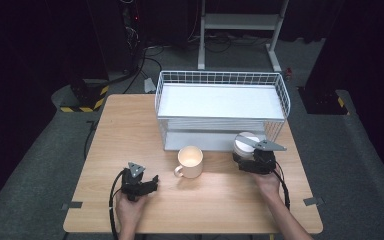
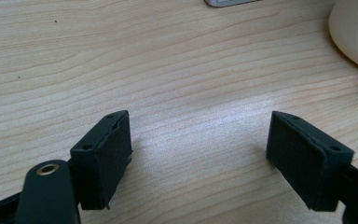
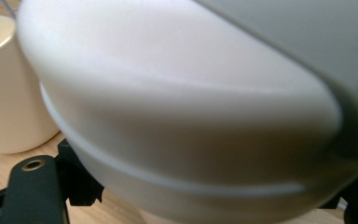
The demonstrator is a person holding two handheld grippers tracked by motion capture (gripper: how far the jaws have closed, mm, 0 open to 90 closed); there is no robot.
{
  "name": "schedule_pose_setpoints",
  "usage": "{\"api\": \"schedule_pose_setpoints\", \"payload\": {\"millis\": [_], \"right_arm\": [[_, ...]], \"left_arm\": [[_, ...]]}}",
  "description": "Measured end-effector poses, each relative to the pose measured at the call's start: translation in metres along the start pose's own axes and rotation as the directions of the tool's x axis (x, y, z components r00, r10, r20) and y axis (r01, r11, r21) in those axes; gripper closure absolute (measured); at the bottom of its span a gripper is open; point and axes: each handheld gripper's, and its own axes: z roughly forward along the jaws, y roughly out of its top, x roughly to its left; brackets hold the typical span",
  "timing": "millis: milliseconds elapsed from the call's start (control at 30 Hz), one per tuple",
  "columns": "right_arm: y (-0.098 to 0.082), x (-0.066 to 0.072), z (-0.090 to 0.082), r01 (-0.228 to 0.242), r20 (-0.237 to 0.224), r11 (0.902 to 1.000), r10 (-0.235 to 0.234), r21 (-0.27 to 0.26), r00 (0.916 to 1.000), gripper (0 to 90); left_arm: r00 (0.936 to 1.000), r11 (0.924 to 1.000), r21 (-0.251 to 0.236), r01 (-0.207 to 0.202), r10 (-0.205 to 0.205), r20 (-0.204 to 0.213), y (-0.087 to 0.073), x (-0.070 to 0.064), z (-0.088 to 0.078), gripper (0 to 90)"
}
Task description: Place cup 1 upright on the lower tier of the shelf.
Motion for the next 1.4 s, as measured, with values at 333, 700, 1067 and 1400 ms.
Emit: {"api": "schedule_pose_setpoints", "payload": {"millis": [333,700,1067,1400], "right_arm": [[0.008,-0.005,0.015,-0.017,0.034,0.9998,0.016,0.008,0.9993,18.8],[0.013,-0.010,0.028,-0.016,0.064,0.9997,0.015,0.018,0.9978,18.8],[0.016,-0.012,0.037,-0.006,0.078,0.9999,0.005,0.011,0.9969,18.8],[0.017,-0.017,0.042,0.003,0.089,0.9999,-0.003,-0.010,0.9961,18.8]], "left_arm": [[1.0000,1.0000,0.000,0.000,0.000,0.000,0.000,0.000,0.000,22.3],[1.0000,1.0000,0.000,0.000,0.000,0.000,0.000,0.000,0.000,22.3],[1.0000,1.0000,0.001,0.002,-0.002,0.000,0.000,0.000,0.000,22.3],[1.0000,1.0000,0.000,0.001,-0.001,0.000,0.000,0.000,0.000,22.3]]}}
